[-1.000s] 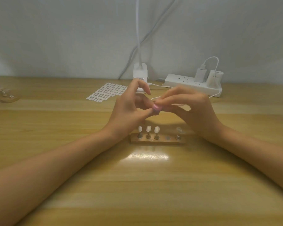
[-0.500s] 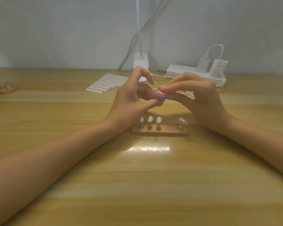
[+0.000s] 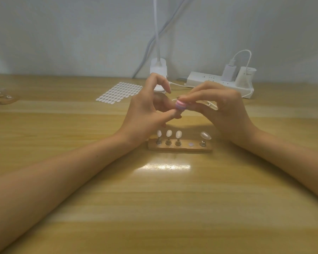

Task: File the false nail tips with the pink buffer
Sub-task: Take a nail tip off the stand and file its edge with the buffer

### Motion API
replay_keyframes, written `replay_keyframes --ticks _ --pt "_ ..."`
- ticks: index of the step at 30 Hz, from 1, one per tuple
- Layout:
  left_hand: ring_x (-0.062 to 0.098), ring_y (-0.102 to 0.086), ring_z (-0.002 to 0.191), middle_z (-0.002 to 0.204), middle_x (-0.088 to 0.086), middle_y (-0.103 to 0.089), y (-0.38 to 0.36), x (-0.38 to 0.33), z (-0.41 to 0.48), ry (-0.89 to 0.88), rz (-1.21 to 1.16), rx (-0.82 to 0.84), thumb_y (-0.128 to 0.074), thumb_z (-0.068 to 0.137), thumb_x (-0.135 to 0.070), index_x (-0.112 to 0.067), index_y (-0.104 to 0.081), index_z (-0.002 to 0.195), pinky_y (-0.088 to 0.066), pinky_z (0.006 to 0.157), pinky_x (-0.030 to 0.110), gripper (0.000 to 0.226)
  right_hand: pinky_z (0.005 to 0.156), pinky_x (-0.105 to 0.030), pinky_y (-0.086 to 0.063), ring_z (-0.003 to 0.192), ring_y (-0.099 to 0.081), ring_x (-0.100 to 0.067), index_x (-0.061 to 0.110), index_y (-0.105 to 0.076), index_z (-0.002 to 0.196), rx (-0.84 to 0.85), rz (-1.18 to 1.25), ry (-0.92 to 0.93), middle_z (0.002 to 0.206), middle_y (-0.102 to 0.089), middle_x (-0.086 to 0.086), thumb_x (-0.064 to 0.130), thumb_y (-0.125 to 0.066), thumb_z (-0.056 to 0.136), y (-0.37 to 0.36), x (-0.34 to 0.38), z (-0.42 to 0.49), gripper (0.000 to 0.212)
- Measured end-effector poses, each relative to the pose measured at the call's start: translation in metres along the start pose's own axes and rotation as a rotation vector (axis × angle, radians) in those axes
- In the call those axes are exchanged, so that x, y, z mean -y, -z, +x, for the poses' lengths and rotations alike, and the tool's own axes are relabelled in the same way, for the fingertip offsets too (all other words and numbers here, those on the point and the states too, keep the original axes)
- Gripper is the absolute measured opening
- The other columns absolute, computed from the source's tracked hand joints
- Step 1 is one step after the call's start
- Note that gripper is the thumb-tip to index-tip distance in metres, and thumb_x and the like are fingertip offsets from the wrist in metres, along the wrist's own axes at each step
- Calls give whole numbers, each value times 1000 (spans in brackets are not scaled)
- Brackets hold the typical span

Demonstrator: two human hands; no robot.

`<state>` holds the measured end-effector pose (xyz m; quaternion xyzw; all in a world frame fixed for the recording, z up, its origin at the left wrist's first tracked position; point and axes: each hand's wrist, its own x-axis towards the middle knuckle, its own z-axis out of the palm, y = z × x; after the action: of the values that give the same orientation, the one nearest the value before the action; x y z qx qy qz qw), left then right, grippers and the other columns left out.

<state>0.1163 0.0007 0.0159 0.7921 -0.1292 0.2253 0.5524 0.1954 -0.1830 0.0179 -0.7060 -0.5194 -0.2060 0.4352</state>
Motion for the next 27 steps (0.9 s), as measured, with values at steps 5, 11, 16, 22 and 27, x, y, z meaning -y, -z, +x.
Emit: replay_keyframes --ticks 5,11,16,22,27 --pt "17 -77 75 74 3 -75 0 1 0 4 -15 9 -80 85 -8 -14 -42 103 -49 58 16 42 82 -31 -56 91 -70 -18 8 -76 108 33 -16 56 96 -72 -9 9 -76 87 -3 2 -1 21" --pt "20 -77 75 74 4 -75 1 1 -1 9 -63 36 -79 85 -4 -14 -43 103 -50 58 15 42 82 -38 -56 91 -70 -20 9 -77 106 32 20 0 95 -73 -8 9 -77 87 -3 4 -3 20" --pt "23 -77 76 78 6 -77 2 1 -1 39 -84 46 -80 84 -4 -15 -43 103 -55 56 26 43 81 -46 -55 90 -70 -21 10 -76 107 -1 29 -55 95 -73 -9 9 -76 88 -1 1 -2 19" --pt "22 -77 75 78 6 -77 1 1 2 88 -138 50 -81 84 -6 -17 -43 102 -49 51 17 44 82 -46 -55 93 -71 -22 11 -76 107 2 74 -89 97 -74 -9 8 -75 88 -1 -3 -3 19" --pt "20 -76 73 75 3 -76 2 4 3 136 -189 53 -83 79 -4 -18 -44 101 -51 54 20 47 82 -36 -54 92 -70 -19 11 -77 104 39 84 -29 97 -73 -8 9 -77 86 -5 -3 -2 18"
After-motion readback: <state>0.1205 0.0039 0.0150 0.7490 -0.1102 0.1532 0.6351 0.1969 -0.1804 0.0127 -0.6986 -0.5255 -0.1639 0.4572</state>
